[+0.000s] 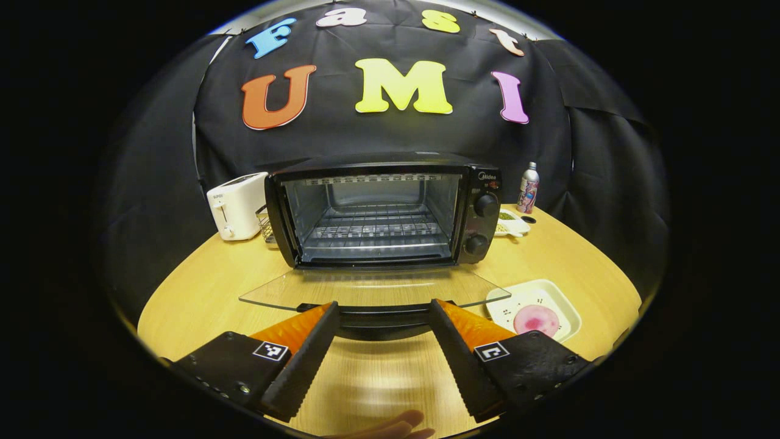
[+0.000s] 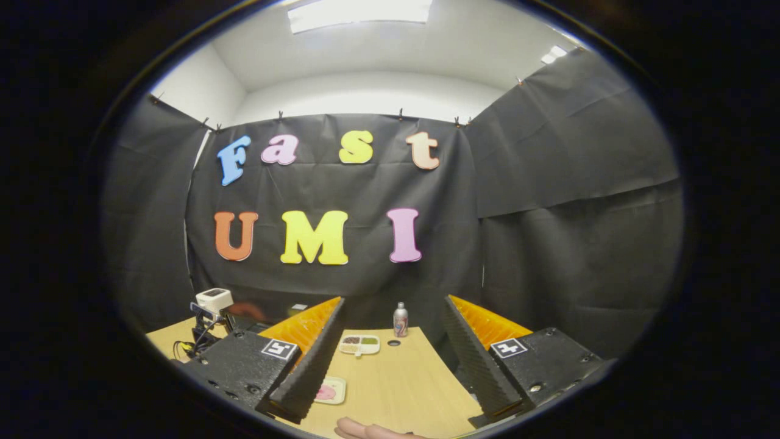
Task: Open the electric oven with the left hand, put the food in, and close the electric oven.
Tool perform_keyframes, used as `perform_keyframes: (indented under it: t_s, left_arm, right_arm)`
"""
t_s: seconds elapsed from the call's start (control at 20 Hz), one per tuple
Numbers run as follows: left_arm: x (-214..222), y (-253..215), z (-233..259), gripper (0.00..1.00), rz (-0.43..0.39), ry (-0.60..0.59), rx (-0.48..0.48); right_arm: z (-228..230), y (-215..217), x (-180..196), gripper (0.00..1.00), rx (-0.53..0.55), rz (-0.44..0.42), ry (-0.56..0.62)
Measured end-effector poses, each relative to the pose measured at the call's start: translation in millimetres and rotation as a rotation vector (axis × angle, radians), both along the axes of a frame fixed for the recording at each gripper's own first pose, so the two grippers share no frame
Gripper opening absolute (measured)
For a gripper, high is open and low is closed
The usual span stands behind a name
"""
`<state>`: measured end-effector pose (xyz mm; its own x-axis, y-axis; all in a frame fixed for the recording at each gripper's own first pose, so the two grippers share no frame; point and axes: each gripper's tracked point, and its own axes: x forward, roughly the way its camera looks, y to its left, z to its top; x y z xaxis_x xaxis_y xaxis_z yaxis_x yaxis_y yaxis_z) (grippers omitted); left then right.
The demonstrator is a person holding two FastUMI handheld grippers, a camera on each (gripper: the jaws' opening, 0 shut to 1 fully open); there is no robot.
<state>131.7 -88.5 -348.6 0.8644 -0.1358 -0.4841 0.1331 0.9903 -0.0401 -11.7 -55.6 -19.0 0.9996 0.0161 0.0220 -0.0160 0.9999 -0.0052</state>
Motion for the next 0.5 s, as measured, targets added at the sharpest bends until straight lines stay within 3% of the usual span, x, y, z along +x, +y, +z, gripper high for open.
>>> perform_keyframes:
  t_s: [0.15,0.4,0.5]
  left_arm:
    - [-5.4,0.9,-11.7,0.95,0.002,-0.042,0.001]
    - [-20.3,-1.6,-55.4,0.95,0.005,0.039,-0.001]
    - [-14.2,-1.8,-48.2,0.96,0.003,-0.016,0.004]
  right_arm:
    - [-3.0,1.8,1.4,0.96,0.007,0.005,0.009]
    - [-0.4,0.8,-0.9,0.96,0.003,0.003,-0.004]
    - [-1.2,2.0,-1.2,0.96,-0.003,0.003,-0.002]
